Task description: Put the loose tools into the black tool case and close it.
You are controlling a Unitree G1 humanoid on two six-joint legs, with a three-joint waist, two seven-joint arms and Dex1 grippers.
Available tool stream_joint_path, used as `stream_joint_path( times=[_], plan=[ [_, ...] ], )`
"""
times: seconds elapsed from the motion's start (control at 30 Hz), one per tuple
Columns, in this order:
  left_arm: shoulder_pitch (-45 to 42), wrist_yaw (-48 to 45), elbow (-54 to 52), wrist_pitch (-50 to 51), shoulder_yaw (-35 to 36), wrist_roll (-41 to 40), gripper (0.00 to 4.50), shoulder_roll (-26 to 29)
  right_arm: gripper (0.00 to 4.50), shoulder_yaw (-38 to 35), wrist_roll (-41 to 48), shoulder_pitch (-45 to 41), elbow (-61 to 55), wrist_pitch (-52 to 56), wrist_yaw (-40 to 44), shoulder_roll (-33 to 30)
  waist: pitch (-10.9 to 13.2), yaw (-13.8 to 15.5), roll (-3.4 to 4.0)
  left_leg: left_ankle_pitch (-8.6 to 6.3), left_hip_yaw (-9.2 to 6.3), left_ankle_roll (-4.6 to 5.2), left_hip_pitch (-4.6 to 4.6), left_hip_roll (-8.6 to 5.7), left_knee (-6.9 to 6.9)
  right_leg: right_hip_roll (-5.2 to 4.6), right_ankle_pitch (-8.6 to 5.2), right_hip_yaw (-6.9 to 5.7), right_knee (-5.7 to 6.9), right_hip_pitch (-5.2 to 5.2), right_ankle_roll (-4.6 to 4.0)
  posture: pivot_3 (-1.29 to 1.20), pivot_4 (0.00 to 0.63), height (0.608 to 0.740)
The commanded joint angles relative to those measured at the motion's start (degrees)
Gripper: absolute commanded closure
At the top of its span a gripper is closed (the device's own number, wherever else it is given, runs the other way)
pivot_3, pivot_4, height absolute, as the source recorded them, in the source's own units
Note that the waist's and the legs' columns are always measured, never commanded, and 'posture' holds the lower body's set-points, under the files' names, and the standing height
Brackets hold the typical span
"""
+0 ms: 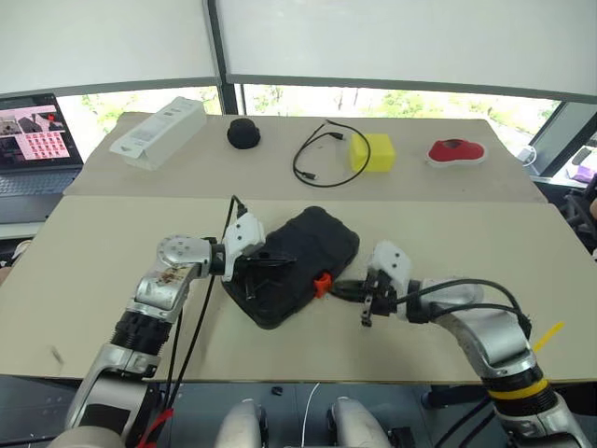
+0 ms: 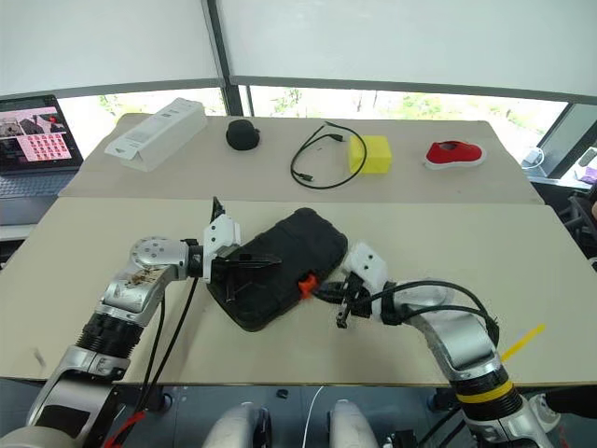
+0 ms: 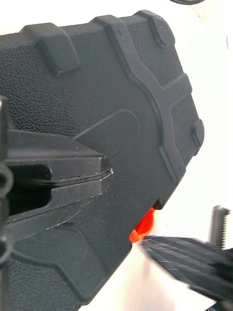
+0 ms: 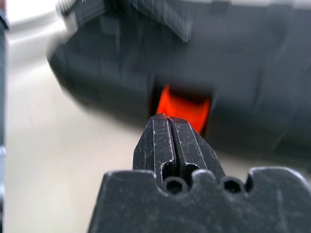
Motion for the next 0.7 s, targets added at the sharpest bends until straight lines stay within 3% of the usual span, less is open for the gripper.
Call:
stream_joint_path(
  times=[0.03, 0.7],
  plan=[
    [2.99, -0.47, 3.04, 2.33, -3.53, 2.59, 4.50, 0.33, 4.48, -1.35, 1.50, -0.85, -1.08, -1.47, -0.26, 0.52, 0.00, 0.01, 0.00, 0.00, 0.00, 0.00, 0.00, 0.00, -0.01, -0.01, 0.00, 0.00, -0.01, 0.00, 0.00, 0.00, 0.150, 0.740],
    [2.88, 0.11, 2.92, 2.71, -3.57, 2.52, 4.50, -0.19, 4.48, 7.74, -5.88, 0.48, 3.08, -2.87, -1.77, 0.74, -0.05, -0.02, 0.01, 0.00, 0.01, 0.00, 0.03, -0.01, -0.04, -0.02, 0.00, 0.00, -0.03, 0.02, -0.03, 0.00, 0.150, 0.740]
  ],
)
